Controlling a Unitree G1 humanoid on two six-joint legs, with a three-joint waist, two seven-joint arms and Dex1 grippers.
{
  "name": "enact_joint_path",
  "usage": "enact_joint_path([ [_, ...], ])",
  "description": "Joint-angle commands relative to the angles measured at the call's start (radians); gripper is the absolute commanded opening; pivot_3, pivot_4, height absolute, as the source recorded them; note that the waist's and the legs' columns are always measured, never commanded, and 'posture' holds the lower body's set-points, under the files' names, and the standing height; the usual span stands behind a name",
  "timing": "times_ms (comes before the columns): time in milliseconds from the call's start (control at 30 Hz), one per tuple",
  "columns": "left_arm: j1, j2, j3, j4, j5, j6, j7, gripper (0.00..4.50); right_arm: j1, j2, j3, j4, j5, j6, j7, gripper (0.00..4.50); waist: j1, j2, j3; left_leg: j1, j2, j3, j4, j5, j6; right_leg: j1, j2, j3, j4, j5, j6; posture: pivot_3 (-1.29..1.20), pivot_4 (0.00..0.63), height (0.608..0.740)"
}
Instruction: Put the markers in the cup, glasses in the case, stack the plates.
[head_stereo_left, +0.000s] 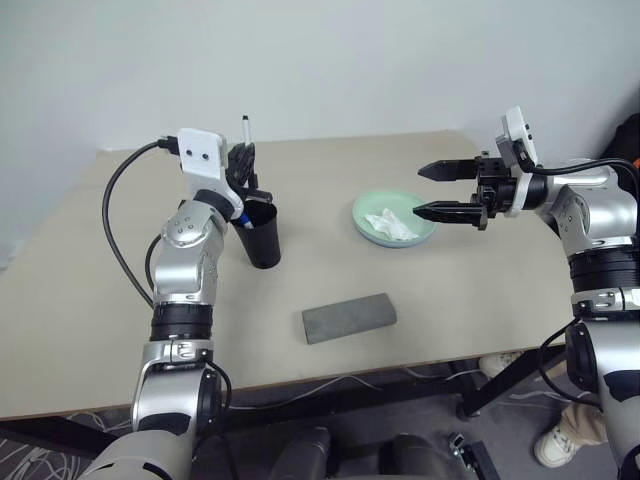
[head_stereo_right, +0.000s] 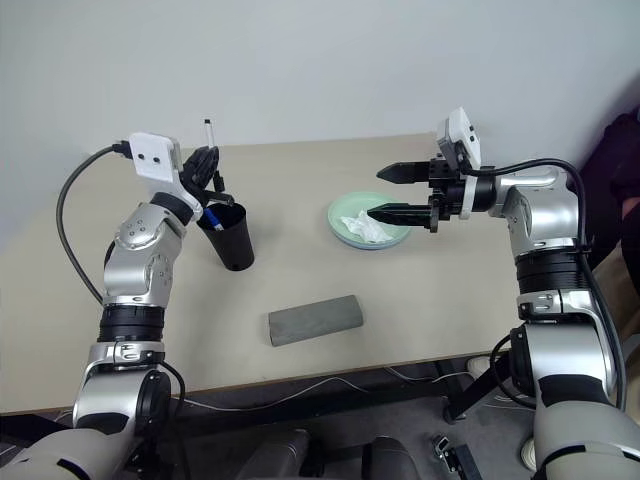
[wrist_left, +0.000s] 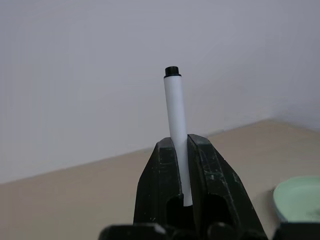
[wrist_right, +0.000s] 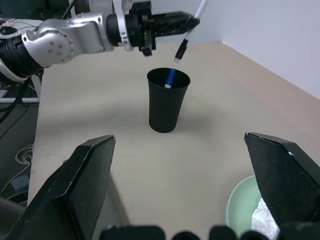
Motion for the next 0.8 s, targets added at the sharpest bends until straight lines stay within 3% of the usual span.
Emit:
enact_joint_path([
  [33,0.005,0.006,0.018,-0.013,0.013,-0.032,0.023,0.02,-0.017,-0.011,-0.019,-0.034,0.017,-0.005,-0.004,4.5,0.0,0.0,0.0,0.0,0.0,0.0,0.0,0.0,0.0,0.0,0.0,0.0,0.0,0.0,0.0,0.0,0.0,0.727],
  [567,0.067,-0.003,0.015,0.007,-0.007,-0.044,-0.027,0.02,-0.01,-0.002,-0.01,-0.053,0.021,0.002,0.002,4.5,0.0,0.0,0.0,0.0,0.0,0.0,0.0,0.0,0.0,0.0,0.0,0.0,0.0,0.0,0.0,0.0,0.0,0.727],
  [700,0.072,-0.006,0.016,0.008,-0.008,-0.043,-0.038,1.14,-0.005,-0.002,-0.01,-0.058,0.021,0.005,0.0,4.5,0.0,0.0,0.0,0.0,0.0,0.0,0.0,0.0,0.0,0.0,-0.001,0.0,0.0,0.0,0.0,0.0,0.0,0.727],
  [800,0.071,-0.006,0.018,0.008,-0.008,-0.042,-0.043,2.27,-0.005,-0.001,-0.011,-0.058,0.02,0.003,-0.002,4.5,0.0,0.0,0.0,0.0,0.0,0.0,0.0,0.0,0.0,0.0,0.0,-0.001,0.0,0.0,0.0,0.0,0.0,0.727],
])
